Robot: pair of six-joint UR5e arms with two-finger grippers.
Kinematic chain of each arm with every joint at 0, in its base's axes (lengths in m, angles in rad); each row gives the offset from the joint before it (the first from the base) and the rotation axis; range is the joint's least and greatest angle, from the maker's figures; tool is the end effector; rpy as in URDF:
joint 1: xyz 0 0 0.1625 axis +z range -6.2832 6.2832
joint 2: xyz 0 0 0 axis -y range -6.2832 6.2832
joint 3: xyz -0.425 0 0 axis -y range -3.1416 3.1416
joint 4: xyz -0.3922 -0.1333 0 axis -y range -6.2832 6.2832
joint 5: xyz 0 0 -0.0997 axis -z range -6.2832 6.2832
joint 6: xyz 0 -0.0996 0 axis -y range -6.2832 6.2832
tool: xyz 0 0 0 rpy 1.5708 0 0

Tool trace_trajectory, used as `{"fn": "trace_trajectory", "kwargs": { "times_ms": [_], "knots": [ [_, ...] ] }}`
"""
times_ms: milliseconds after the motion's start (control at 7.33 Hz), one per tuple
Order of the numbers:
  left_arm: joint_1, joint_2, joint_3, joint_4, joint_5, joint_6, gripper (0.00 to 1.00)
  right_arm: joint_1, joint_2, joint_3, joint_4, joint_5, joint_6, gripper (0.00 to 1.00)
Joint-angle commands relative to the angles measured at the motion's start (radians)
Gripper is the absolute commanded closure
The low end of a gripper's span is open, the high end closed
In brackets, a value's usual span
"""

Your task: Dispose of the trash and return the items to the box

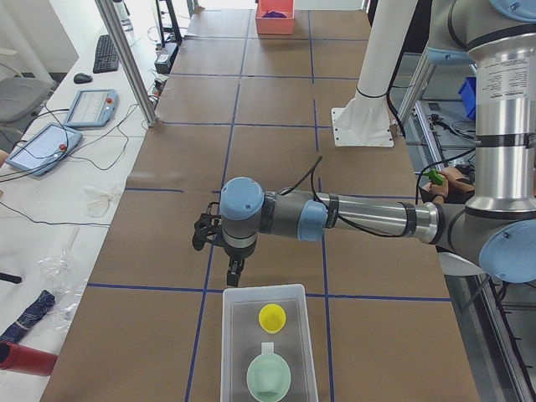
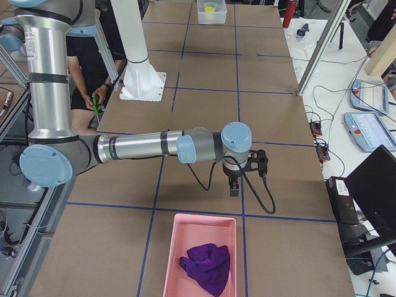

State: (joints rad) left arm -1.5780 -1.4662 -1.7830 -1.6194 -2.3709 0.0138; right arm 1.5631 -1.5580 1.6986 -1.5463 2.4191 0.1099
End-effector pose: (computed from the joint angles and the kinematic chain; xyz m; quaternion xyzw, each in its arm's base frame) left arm -0.0651 -0.4544 0.5961 0.0759 0.3875 0.0334 0.9181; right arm 0.0547 -0.5034 0.5811 0.0509 -0.4139 0.0125 0.9088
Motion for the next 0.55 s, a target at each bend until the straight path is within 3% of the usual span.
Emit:
{"fn": "trace_trajectory", "kwargs": {
  "times_ms": [0,409],
  "knots": [
    [0.021,0.001,0.01,0.0,-0.001,-0.021,0.0,0.0,0.001,0.001,0.0,0.0,0.001,0.0],
    [0.02,-0.002,0.022,0.0,0.001,-0.021,0.0,-0.002,0.006,-0.002,-0.001,-0.003,-0.001,0.0]
  ]
}}
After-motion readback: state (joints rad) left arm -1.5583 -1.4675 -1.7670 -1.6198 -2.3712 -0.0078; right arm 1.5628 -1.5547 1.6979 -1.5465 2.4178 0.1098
